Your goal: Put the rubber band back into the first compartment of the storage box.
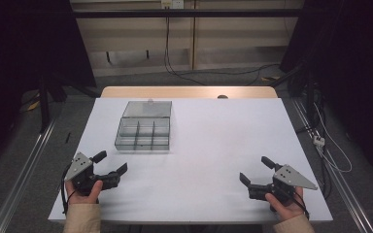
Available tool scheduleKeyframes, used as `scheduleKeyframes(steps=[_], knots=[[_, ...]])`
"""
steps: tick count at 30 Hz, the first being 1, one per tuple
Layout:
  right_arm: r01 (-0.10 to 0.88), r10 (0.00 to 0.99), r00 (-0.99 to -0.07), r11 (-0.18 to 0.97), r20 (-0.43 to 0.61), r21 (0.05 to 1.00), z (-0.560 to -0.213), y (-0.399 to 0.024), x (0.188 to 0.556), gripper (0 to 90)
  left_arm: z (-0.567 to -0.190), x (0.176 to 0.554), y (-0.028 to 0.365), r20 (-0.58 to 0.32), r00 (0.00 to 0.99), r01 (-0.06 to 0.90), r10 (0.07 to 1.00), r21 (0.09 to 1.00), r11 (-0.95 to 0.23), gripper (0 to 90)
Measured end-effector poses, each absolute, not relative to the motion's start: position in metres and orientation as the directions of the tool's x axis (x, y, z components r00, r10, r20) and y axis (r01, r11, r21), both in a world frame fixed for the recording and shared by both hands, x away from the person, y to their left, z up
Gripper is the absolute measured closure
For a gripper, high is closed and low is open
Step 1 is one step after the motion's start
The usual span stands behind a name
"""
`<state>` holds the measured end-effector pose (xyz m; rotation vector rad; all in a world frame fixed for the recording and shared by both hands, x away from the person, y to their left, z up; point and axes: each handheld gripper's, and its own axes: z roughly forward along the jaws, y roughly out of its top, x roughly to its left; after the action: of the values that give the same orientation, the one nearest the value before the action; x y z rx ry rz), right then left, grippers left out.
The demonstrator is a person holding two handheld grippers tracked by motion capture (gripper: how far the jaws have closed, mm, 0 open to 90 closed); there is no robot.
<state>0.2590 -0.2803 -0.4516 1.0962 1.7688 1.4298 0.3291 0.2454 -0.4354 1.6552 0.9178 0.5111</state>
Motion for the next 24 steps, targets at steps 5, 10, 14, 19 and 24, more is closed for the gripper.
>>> scheduleKeyframes(steps=[5, 10, 14, 19, 24], knots=[[0.223, 0.879, -0.474, 0.073, 0.043, 0.972, -0.451, -0.28, 0.259, 2.7, -0.435, 0.33, 0.247, -0.092, 0.598, 0.339, 0.796, 0.929, -0.147, 6.3], [0.223, 0.879, -0.475, 0.076, 0.041, 0.972, -0.451, -0.28, 0.259, 2.7, -0.435, 0.332, 0.25, -0.095, 0.603, 0.378, 0.792, 0.908, -0.179, 12.1], [0.22, 0.877, -0.479, 0.079, 0.038, 0.972, -0.451, -0.28, 0.26, 2.8, -0.435, 0.333, 0.254, -0.097, 0.584, 0.412, 0.806, 0.891, -0.192, 24.4], [0.217, 0.876, -0.482, 0.081, 0.035, 0.973, -0.451, -0.28, 0.26, 2.9, -0.438, 0.335, 0.258, -0.096, 0.565, 0.448, 0.819, 0.87, -0.207, 36.9], [0.217, 0.875, -0.482, 0.08, 0.036, 0.973, -0.451, -0.28, 0.259, 3.0, -0.439, 0.336, 0.262, -0.08, 0.545, 0.479, 0.835, 0.847, -0.231, 48.7]])
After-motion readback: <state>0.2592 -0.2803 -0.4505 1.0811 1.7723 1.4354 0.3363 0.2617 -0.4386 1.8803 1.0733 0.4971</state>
